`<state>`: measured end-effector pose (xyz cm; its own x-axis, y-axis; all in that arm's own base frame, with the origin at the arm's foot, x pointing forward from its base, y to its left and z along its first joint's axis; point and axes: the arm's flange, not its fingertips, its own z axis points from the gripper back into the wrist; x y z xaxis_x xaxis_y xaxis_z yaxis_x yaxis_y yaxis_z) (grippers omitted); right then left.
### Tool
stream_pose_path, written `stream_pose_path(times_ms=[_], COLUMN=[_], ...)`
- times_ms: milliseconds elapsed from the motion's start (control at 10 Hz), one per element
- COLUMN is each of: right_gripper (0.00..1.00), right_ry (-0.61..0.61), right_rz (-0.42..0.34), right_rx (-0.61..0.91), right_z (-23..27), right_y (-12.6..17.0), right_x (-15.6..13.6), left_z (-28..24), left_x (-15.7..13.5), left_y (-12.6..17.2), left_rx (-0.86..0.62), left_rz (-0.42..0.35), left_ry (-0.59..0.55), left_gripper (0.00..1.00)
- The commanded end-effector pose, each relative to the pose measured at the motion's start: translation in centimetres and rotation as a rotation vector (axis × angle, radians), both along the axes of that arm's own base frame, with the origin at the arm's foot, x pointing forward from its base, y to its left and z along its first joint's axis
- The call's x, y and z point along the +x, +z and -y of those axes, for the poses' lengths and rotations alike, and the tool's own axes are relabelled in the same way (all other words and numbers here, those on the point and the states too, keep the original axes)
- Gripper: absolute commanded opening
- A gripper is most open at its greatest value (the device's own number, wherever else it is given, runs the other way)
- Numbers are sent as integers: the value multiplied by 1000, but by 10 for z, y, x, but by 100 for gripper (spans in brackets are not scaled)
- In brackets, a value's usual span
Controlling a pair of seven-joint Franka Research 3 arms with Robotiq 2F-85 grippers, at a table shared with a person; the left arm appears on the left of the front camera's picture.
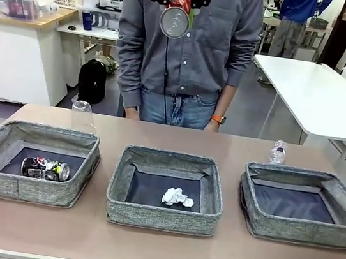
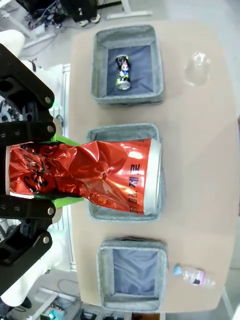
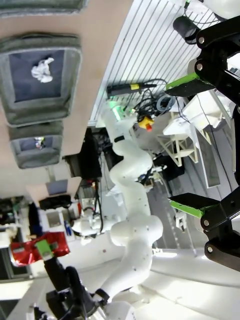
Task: Sort the waste into the appropriate baskets.
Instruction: Pick up the waste item pointed out by the person.
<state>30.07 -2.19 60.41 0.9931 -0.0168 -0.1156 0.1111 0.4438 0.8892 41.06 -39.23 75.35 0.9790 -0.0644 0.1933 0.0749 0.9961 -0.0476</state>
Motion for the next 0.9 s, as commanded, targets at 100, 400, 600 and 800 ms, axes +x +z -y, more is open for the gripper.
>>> stream_pose_path(times_ms=[100, 400, 600, 800], right_gripper=[100, 100, 100, 100], right_ry=[-2, -2, -2, -2], right_rz=[16, 16, 16, 16], right_rx=[13, 13, 13, 13], right_z=[1, 1, 1, 1], right_y=[3, 3, 3, 3], right_x=[2, 2, 2, 2], left_z=[19, 9, 9, 9], left_x=[17, 11, 11, 11], left_y=[25, 0, 0, 0], left_rx=[23, 2, 2, 2], left_rz=[-5, -15, -15, -15], left_ry=[3, -10, -10, -10], left_gripper=[36, 36, 36, 36])
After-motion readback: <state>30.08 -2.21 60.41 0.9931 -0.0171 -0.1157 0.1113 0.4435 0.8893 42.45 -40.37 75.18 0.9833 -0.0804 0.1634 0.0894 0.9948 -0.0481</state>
